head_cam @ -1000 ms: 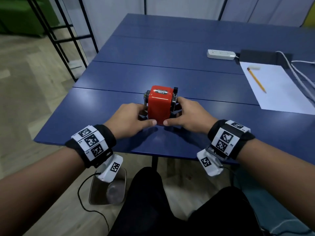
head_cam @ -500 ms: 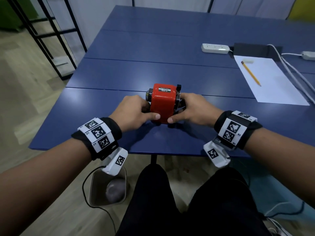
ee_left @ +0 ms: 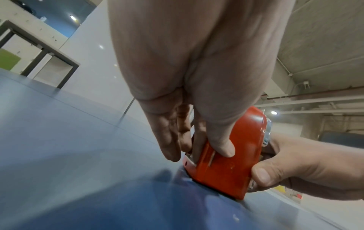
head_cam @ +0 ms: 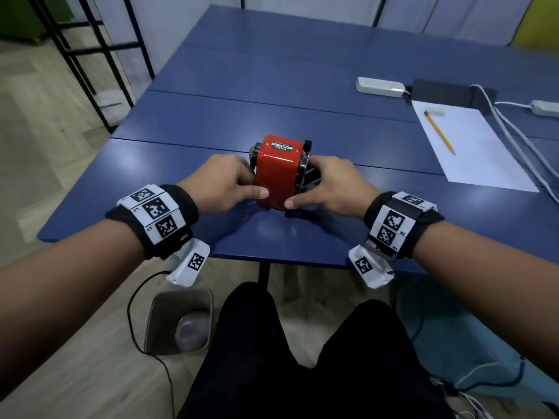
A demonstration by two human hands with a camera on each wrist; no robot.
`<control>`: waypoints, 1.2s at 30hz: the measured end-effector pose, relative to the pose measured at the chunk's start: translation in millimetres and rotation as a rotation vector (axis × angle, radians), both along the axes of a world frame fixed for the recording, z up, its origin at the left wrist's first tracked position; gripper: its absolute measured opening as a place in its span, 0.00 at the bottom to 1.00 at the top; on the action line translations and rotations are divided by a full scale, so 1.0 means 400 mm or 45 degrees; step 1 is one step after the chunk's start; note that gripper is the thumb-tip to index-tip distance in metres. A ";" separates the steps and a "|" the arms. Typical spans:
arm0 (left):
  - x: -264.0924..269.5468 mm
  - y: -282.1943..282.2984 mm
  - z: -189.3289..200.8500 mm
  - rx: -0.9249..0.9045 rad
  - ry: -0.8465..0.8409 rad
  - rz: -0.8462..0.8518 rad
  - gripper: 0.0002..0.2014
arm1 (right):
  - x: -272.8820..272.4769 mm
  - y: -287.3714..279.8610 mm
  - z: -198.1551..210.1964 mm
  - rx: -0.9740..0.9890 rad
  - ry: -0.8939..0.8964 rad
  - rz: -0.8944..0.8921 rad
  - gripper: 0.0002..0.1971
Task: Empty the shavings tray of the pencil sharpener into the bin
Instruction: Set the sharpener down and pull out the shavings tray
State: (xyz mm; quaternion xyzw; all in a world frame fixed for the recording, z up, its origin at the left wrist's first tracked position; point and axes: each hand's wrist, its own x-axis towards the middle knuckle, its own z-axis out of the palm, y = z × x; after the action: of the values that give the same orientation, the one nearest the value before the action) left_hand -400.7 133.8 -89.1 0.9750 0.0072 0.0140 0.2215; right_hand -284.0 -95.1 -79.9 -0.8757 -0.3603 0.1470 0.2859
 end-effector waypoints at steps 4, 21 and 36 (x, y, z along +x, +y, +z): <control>0.001 0.008 -0.004 0.078 -0.004 -0.008 0.22 | 0.000 -0.003 -0.003 0.000 0.004 -0.004 0.38; -0.017 0.017 0.023 0.049 0.083 -0.051 0.17 | -0.015 -0.014 -0.005 -0.057 -0.035 -0.054 0.34; -0.045 -0.003 0.079 0.304 -0.032 0.149 0.35 | -0.041 -0.020 -0.001 -0.057 -0.064 -0.015 0.39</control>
State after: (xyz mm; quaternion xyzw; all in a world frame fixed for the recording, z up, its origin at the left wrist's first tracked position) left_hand -418.8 132.6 -57.5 0.9921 0.0598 0.0400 0.1026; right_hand -300.4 -103.1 -80.2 -0.8874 -0.3588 0.1311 0.2580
